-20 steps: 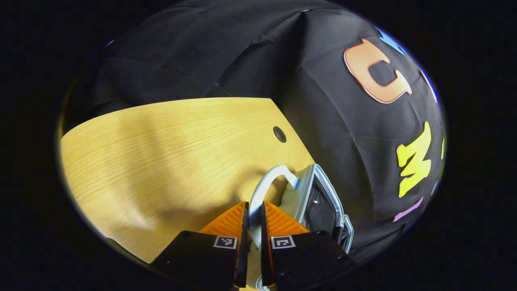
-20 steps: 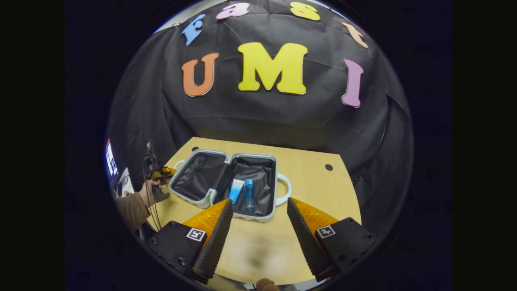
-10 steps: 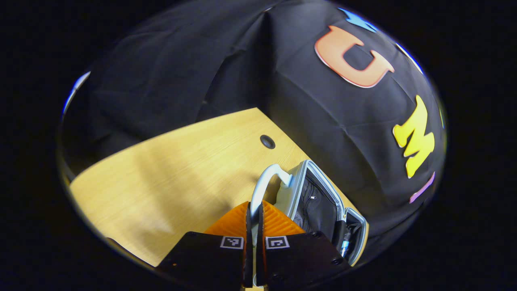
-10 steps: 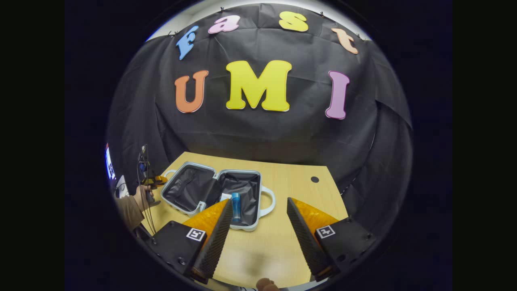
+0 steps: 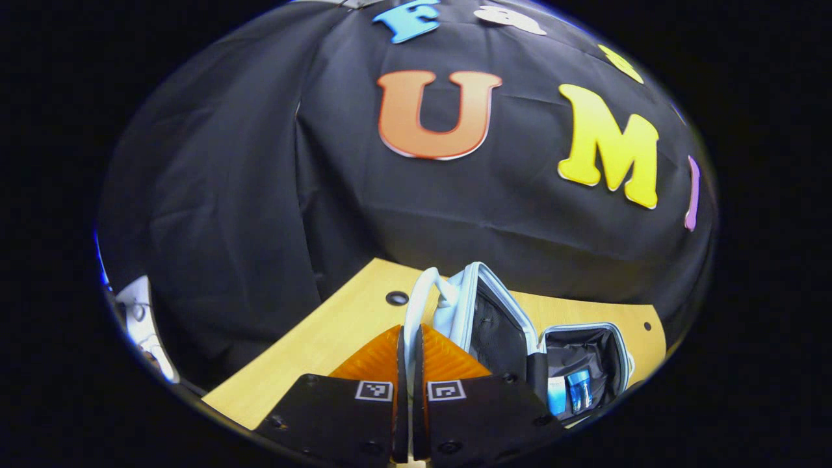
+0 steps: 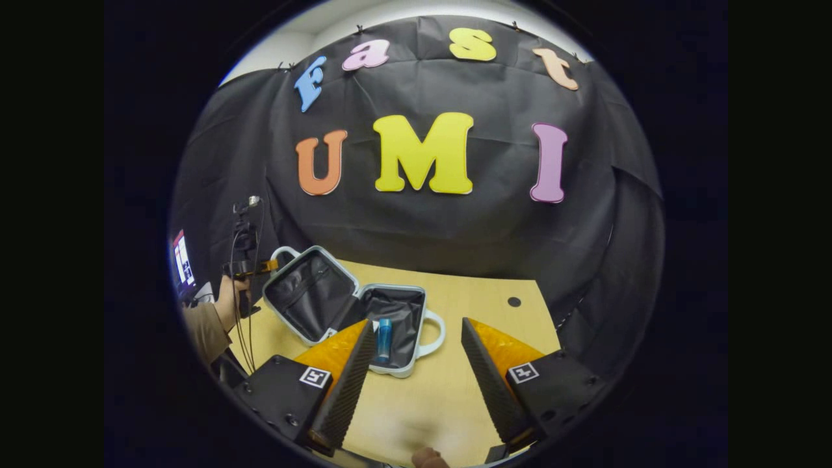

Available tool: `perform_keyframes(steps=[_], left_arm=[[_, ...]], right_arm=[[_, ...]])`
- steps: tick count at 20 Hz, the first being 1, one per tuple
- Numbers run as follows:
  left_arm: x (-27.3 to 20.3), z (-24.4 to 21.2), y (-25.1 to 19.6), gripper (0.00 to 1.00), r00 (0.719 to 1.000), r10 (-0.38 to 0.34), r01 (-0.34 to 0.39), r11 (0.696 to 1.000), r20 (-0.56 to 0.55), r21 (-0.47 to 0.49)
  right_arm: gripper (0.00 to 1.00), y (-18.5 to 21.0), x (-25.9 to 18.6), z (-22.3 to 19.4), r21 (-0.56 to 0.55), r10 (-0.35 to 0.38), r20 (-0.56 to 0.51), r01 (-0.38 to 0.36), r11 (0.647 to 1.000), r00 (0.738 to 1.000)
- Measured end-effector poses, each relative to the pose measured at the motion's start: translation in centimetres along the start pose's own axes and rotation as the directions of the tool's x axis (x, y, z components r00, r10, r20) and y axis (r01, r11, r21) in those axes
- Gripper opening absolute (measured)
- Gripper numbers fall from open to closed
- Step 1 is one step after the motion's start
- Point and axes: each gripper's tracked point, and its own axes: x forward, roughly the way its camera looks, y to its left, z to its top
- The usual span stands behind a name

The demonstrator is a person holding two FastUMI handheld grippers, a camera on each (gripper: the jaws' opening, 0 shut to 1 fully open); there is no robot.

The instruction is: First open the suitcase, pack the skin care products into it, and then close the suitcase.

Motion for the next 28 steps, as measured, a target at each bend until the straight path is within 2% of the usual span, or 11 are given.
perform_keyframes(steps=[3,4,7,13,14,15,16,19,21,25,28], left_arm=[[-2.2,1.6,-3.1,0.06,0.997,0.038,-0.044,0.993,0.062,0.106],[-2.7,2.1,-4.5,0.05,0.996,0.039,-0.050,0.989,0.082,0.136],[-4.4,4.3,-8.4,0.05,0.989,0.035,-0.068,0.970,0.142,0.231],[-6.8,4.1,-18.0,0.05,0.976,-0.030,-0.073,0.885,0.214,0.460],[-7.0,3.6,-19.7,0.05,0.975,-0.051,-0.061,0.874,0.215,0.482],[-7.2,3.0,-21.5,0.05,0.974,-0.071,-0.047,0.866,0.216,0.498],[-7.3,2.4,-23.5,0.05,0.973,-0.097,-0.023,0.861,0.209,0.507],[-7.5,-0.3,-29.6,0.05,0.966,-0.207,0.098,0.842,0.151,0.530],[-7.6,-3.0,-32.7,0.05,0.966,-0.240,0.149,0.819,0.095,0.553],[-7.0,-8.9,-37.8,0.05,0.949,-0.312,0.266,0.741,-0.035,0.616],[-6.2,-12.3,-39.3,0.05,0.943,-0.317,0.300,0.685,-0.099,0.664]], right_arm=[[0.77,-1.5,-0.6,-0.6,0.002,0.023,-0.007,-0.023,1.000,1.000],[0.81,-2.0,-0.7,-0.6,0.003,0.031,-0.002,-0.031,1.000,1.000],[0.80,-4.1,-1.4,-0.5,0.006,0.030,0.014,-0.030,1.000,0.999],[0.77,-6.9,-2.4,-1.3,0.039,0.043,0.007,-0.044,0.998,0.999],[0.80,-7.8,-2.7,-1.2,0.029,0.025,0.018,-0.025,0.999,1.000],[0.76,-8.7,-2.9,-0.7,0.007,0.000,0.042,-0.001,1.000,0.999],[0.80,-9.5,-3.1,-0.2,-0.013,-0.022,0.068,0.023,1.000,0.997],[0.80,-10.5,-3.7,0.0,-0.001,-0.028,0.088,0.028,1.000,0.996],[0.80,-11.3,-3.9,-0.5,0.023,-0.040,0.080,0.038,0.999,0.996],[0.81,-13.9,-4.1,-0.9,0.060,-0.086,0.081,0.081,0.995,0.993],[0.80,-17.3,-4.4,-0.9,0.075,-0.167,0.107,0.160,0.984,0.980]])
